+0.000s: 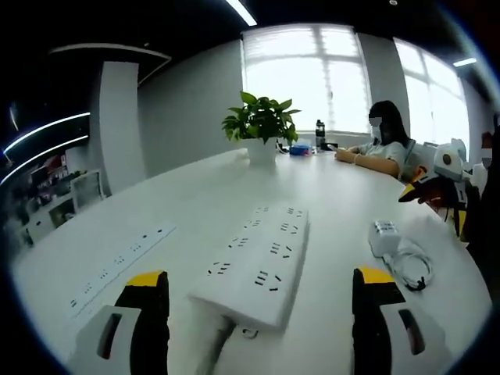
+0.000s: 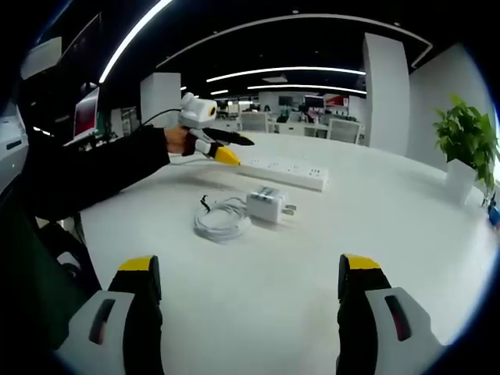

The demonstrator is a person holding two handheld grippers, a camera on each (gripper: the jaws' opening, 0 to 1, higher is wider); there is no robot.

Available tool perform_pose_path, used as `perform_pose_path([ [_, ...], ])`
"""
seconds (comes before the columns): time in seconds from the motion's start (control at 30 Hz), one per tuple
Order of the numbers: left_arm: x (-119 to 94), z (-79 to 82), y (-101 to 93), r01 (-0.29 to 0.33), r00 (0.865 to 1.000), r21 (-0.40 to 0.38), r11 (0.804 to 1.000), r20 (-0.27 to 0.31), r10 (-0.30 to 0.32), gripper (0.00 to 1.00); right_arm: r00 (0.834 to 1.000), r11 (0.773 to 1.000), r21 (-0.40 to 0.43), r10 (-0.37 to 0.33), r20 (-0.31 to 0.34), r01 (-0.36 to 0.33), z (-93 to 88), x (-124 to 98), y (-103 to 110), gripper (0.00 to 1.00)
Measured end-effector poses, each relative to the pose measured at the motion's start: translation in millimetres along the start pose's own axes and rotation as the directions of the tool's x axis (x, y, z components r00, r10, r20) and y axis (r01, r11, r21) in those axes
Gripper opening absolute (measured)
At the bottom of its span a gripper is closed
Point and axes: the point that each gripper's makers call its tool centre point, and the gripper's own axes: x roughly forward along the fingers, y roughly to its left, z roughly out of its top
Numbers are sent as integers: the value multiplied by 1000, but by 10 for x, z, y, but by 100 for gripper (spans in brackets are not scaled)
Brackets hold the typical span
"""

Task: Straighten the power strip on the desk, plug the charger into it

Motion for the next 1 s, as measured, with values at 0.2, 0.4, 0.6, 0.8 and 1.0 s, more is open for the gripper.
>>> perform_pose_path([
  [0.2,-108,-19,-17,-21,1000,-26,999,0,21,99,1000,1000,-9,3,-3,-3,9,-21,23,94],
  [0.4,-187,-48,-66,-40,999,-23,999,13,40,99,1000,1000,-11,-6,7,6,36,-63,30,94],
  [0.6,-315,-94,-135,-40,999,-36,999,-6,40,99,1000,1000,-15,5,4,-5,20,-44,88,94],
  [0.8,-403,-140,-157,-57,998,-39,998,-14,57,99,1000,1000,-16,7,6,-7,30,-42,112,94],
  [1.0,-493,-169,-169,-69,997,-38,997,-30,68,99,1000,999,-32,6,-2,-6,33,-6,120,94],
])
